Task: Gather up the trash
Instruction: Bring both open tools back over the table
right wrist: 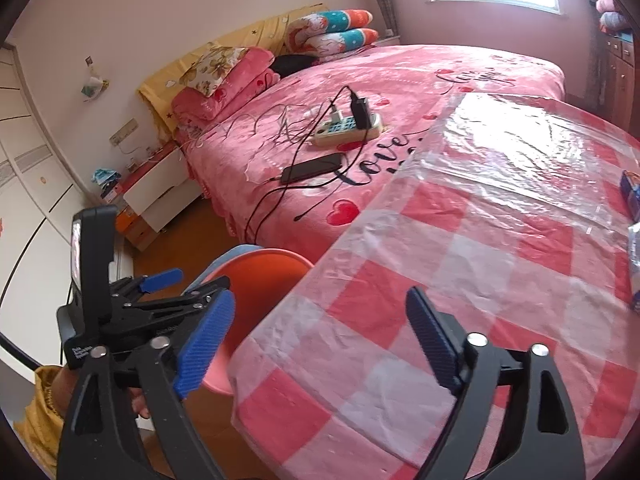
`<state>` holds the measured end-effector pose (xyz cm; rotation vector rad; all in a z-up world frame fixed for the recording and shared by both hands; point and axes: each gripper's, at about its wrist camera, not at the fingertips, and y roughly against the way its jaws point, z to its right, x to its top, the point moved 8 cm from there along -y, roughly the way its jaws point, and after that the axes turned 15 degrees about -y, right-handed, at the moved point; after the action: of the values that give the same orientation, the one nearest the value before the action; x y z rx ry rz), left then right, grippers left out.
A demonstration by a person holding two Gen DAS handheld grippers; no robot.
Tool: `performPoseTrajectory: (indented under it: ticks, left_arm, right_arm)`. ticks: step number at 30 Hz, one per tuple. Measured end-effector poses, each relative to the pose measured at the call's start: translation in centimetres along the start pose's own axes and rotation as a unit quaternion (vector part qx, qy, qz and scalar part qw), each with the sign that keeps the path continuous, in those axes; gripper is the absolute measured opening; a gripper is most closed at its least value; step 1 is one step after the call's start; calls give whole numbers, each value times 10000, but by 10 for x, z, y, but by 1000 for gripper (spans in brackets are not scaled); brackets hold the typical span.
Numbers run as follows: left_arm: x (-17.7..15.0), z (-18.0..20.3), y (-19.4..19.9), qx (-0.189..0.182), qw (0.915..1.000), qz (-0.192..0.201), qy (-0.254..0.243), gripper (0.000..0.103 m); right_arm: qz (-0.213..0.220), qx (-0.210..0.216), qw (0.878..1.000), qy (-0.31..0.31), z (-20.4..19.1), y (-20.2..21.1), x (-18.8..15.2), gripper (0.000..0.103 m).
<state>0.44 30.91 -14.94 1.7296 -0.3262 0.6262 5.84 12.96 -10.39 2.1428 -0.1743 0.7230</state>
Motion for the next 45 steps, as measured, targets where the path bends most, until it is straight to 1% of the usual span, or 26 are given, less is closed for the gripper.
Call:
performPoseTrajectory:
  ticks: [7,11,20,31,45]
  left_arm:
    - [12,18,7,89,9997,40,-219,84]
    - [19,29,13,128,9992,88,-361,87]
    - [34,54,24,175,9977,200,-617,87]
    - [46,83,36,263,9945,275,-975,87]
    - [58,131,37,221,9903,307,-1340,87]
  right_arm:
    - [176,-37,9998,-94,16,14,3,91]
    - [319,-75,9992,-216,30,25,8,91]
    - [579,-167,9974,-407,59,48,12,91]
    - [770,-161,9948,-644,87,68,17,91]
    - [1027,-193,9898,-965,127,92,22,91]
